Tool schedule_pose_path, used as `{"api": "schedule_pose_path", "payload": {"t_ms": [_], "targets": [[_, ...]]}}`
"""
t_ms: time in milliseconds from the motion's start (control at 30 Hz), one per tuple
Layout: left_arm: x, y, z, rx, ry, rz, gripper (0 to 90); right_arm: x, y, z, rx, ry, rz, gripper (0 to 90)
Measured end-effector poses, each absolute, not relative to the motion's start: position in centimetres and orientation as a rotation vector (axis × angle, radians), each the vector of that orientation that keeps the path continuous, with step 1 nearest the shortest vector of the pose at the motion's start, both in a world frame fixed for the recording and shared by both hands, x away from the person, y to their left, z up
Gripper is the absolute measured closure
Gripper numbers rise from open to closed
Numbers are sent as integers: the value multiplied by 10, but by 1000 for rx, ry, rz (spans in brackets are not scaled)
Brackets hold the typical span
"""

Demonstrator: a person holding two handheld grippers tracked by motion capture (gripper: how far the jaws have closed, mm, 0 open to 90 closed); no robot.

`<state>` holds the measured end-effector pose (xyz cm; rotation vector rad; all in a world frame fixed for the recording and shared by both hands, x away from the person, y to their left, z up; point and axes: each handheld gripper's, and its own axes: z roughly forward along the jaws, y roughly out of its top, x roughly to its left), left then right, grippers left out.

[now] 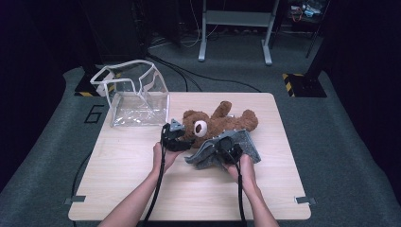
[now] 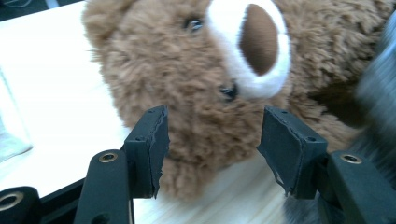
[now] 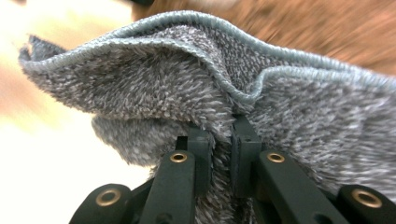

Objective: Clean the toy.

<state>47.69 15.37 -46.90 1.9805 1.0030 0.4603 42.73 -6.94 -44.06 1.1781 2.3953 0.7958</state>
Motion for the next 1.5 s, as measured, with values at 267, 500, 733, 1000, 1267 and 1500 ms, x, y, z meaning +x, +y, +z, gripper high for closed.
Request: {"api": "schedule_pose_path", "payload": {"t_ms": [267,500,733,1000,1267,1500], "targets": [[481,159,-471,1961,1038,457,420,453,-43,-434,1172,2321,779,810],[481,158,-471,1968,1037,449,420,452,-42,-467,1215,2410,677,816],[481,158,-471,1963,1038,457,421,443,-56,-456,1283,2469,645,816],[479,155,-472,1970,1032,455,420,447,-49,-439,1193,2381,696,811],[479,148,-476,1969,1025,453,422,447,-52,-462,1275,2413,655,812],[478,148,-475,1970,1031,455,420,426,-73,-453,1229,2502,617,812]]}}
